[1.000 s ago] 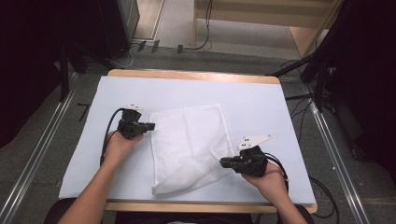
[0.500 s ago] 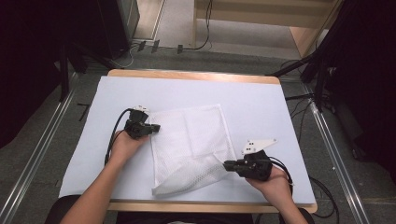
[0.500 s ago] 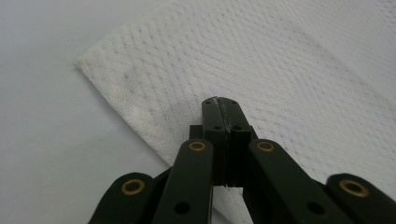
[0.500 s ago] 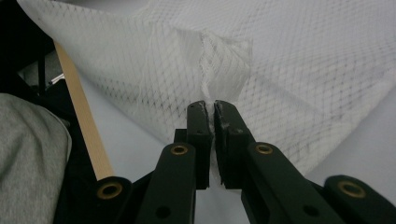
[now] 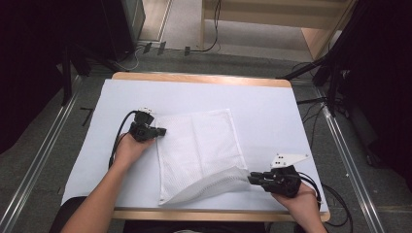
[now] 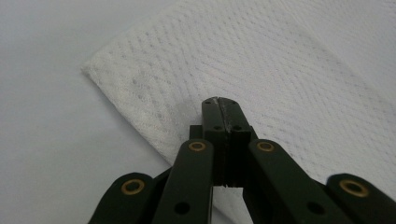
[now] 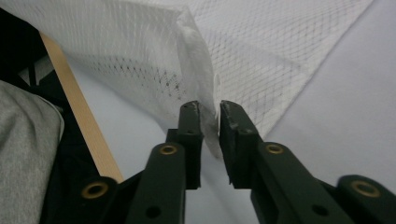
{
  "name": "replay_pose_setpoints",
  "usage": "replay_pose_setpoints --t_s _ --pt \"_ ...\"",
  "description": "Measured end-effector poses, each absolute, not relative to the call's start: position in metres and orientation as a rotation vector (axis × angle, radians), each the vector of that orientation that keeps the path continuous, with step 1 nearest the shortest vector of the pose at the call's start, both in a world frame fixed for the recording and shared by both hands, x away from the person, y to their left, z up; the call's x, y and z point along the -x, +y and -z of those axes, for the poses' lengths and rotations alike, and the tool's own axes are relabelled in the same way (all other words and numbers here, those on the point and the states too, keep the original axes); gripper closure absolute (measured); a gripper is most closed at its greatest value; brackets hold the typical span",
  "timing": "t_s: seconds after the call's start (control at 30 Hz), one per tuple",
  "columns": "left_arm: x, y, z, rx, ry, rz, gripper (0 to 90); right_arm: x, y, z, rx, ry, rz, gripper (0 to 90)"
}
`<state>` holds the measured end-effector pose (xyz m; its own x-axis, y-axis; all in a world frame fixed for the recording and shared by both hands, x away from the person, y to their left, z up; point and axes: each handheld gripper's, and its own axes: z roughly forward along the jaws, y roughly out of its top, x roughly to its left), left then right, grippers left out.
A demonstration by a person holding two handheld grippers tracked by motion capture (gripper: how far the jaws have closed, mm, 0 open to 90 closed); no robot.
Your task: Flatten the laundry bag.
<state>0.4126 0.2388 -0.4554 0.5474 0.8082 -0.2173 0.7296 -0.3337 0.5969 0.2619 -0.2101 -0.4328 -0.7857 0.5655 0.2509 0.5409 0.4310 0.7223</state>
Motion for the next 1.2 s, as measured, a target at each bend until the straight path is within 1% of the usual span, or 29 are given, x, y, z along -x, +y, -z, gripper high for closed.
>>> replay_pose_setpoints --t_s 0.07,0.23,0.37,0.57,0.7,0.83,1.13,1.2 --pt "-0.413 0.239 0.455 -2.132 1.231 -0.15 90.0 -0.262 -0.215 0.43 -1.014 2.603 -1.328 74.7" --pt "-0.413 0.239 0.456 -2.127 1.235 -0.157 90.0 -0.264 -0.226 0.424 -1.05 2.536 -1.341 75.0" --pt "-0.412 0.238 0.455 -2.127 1.237 -0.162 90.0 -0.272 -0.231 0.421 -1.1 2.49 -1.347 80.5" --pt "-0.411 0.237 0.452 -2.12 1.253 -0.139 90.0 -0.292 -0.221 0.423 -1.164 2.504 -1.317 87.4" --pt "-0.407 0.236 0.449 -2.124 1.24 -0.151 90.0 -0.297 -0.21 0.427 -1.142 2.55 -1.314 89.3" --pt "-0.406 0.241 0.447 -2.106 1.253 -0.157 90.0 -0.294 -0.205 0.429 -1.109 2.59 -1.322 89.9" --pt "-0.404 0.254 0.441 -2.072 1.281 -0.166 90.0 -0.267 -0.205 0.427 -1.038 2.645 -1.335 90.0" --pt "-0.403 0.255 0.44 -2.07 1.285 -0.166 90.0 -0.266 -0.207 0.425 -1.034 2.622 -1.343 90.0"
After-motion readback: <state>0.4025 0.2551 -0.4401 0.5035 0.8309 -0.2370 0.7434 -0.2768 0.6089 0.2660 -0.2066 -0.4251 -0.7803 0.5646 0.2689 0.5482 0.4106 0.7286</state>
